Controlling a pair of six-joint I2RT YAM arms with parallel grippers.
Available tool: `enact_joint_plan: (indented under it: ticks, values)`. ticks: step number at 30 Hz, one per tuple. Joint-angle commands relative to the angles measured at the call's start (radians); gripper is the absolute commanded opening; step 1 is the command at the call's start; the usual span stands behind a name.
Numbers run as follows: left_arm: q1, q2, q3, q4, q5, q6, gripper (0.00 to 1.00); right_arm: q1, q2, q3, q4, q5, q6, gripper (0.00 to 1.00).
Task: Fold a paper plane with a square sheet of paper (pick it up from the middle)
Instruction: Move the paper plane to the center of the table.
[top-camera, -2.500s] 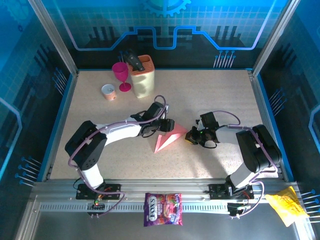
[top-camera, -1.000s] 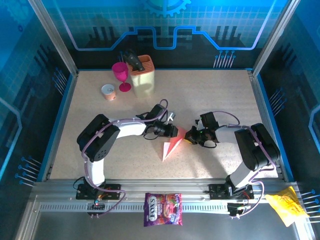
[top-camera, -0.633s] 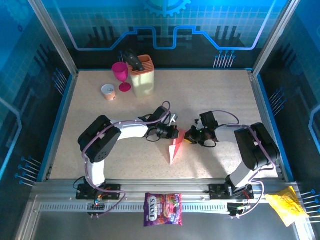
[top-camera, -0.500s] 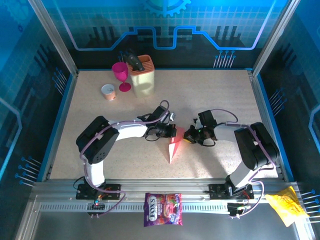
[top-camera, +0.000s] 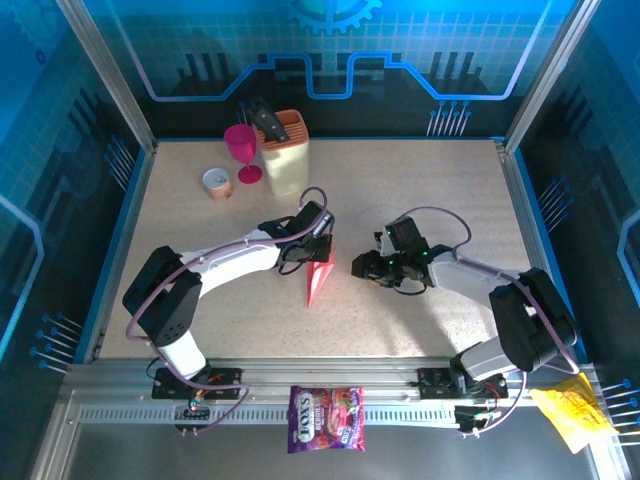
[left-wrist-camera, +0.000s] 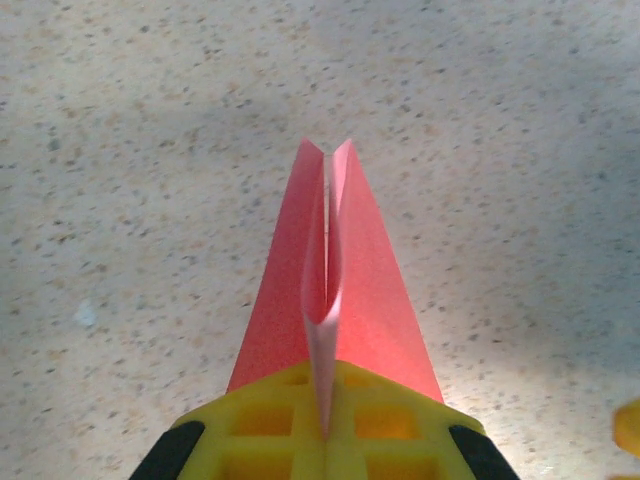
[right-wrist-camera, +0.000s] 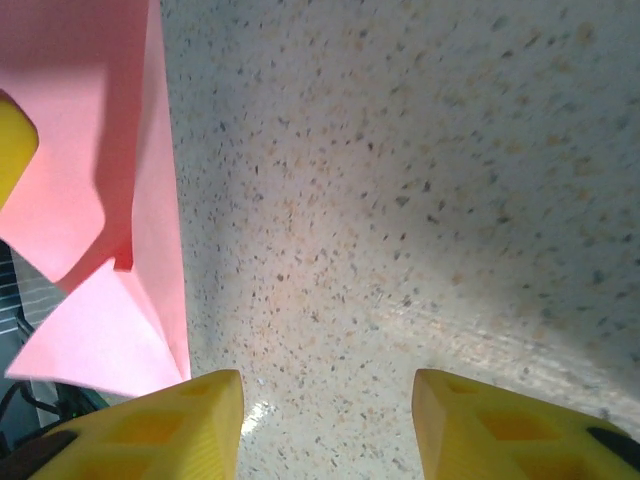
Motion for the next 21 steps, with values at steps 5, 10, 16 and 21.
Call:
enact_joint_plan:
  ticks: [5, 10, 16, 21]
  values:
    - [-0.010, 0.084, 0.014, -0.074, -0.093, 0.018, 0.00, 0.053, 0.019, -0.018, 0.014, 0.027, 0.021, 0.50]
    - [-0.019, 0.108, 0.002, -0.061, -0.083, 0.014, 0.04, 0.087, 0.060, 0.002, 0.028, 0.029, 0.025, 0.51]
    - [-0.026, 0.087, -0.031, -0.041, -0.057, 0.004, 0.27, 0.091, 0.084, 0.003, 0.044, 0.027, 0.026, 0.51]
    - [-0.030, 0.065, -0.054, -0.040, -0.039, -0.007, 0.34, 0.094, 0.098, 0.008, 0.051, 0.022, 0.026, 0.51]
